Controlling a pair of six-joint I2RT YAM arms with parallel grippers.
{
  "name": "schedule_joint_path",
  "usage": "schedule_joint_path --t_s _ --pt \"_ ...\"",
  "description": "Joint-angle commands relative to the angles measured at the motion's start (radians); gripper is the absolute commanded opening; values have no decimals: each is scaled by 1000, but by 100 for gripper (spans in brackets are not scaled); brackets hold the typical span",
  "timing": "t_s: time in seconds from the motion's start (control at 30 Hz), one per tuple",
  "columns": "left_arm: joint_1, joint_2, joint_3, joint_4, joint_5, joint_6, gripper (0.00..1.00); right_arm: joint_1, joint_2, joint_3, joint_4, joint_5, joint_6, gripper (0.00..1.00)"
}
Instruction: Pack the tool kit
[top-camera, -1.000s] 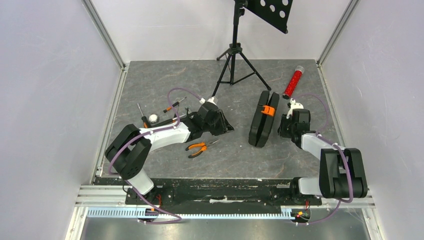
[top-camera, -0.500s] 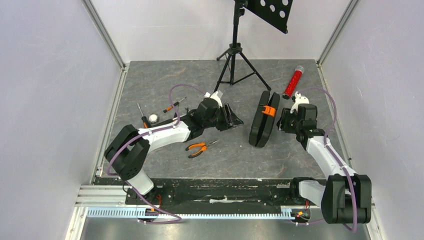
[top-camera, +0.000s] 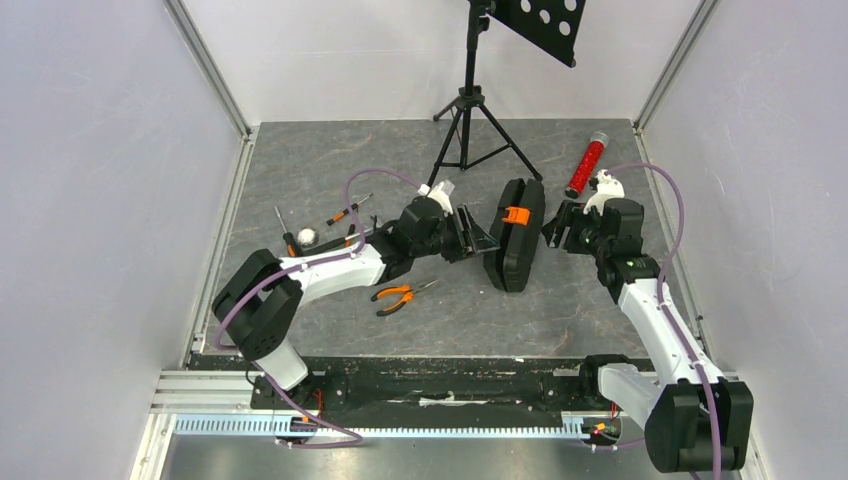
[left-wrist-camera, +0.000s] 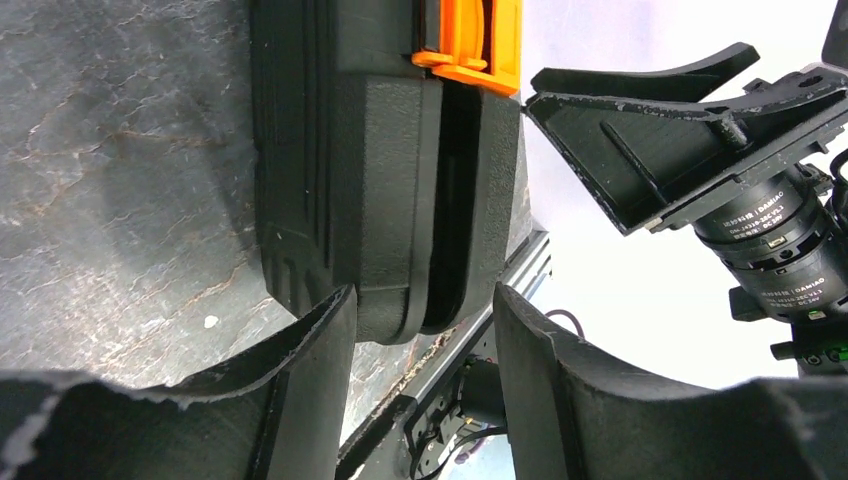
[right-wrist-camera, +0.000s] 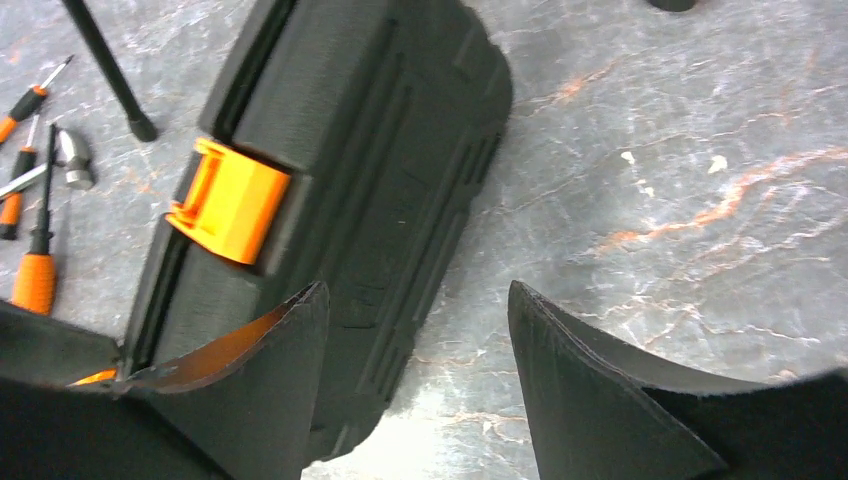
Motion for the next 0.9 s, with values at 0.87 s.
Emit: schedule_joint_path --t_s 0.87 --pt "-81 130 -352 468 56 -335 47 305 95 -28 45 -142 74 63"
